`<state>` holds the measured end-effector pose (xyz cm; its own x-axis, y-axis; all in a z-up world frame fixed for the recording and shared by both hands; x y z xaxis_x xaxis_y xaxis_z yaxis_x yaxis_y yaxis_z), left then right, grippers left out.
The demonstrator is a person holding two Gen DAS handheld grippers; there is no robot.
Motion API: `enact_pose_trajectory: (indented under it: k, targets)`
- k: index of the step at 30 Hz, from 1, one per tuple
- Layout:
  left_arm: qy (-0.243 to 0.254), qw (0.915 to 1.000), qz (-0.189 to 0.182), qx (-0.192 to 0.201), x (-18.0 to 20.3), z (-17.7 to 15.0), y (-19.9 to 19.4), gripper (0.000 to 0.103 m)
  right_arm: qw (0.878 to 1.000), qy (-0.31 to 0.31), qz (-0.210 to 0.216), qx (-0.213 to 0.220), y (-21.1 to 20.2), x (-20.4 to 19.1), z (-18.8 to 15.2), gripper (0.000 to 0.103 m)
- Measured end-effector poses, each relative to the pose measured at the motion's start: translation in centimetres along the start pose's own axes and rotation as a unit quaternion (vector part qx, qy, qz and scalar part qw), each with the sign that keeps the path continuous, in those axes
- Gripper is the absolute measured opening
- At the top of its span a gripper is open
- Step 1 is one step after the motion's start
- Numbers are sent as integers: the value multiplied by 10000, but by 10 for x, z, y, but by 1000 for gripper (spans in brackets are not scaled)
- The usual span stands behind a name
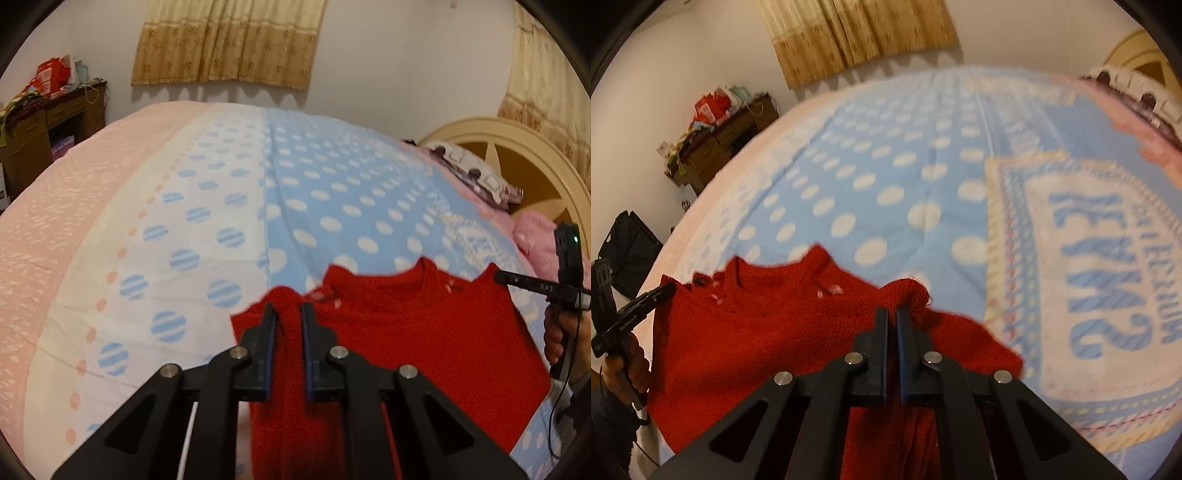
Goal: Fold small clothes
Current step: 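Fold the held hem up over the cardigan body toward the collar with both grippers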
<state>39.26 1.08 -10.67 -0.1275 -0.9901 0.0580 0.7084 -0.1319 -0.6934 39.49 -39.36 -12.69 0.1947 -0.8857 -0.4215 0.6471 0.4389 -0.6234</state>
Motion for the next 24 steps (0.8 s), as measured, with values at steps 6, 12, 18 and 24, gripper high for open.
enact_pose_trajectory:
  k: [6,12,18,24]
  targets:
    - [-155,9998,103,-81,-2,6,17,13,9995,26,-176,262,-5,4,16,3]
    - [220,9983,490,-242,11,-1,44,13,9972,148,-721,148,25,25,14,2]
    - [407,9965,726,-117,13,0,22,22,9966,297,-706,305,9,40,8,2]
    - [471,9934,942,461,11,-7,-39,59,9971,-268,-624,329,-38,-11,-16,3]
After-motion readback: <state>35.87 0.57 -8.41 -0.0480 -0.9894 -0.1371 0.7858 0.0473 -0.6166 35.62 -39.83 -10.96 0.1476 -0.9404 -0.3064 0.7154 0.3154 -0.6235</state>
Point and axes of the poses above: each gripper's, at about its wrist camera, not at the fingertips, and y roughly the way its jaws point, x to its right, z to its top, the point moved 2 cm from there along y, roughly the way its jaws point, and after that the axes turned 15 degrees about z, right-handed, at the moved point
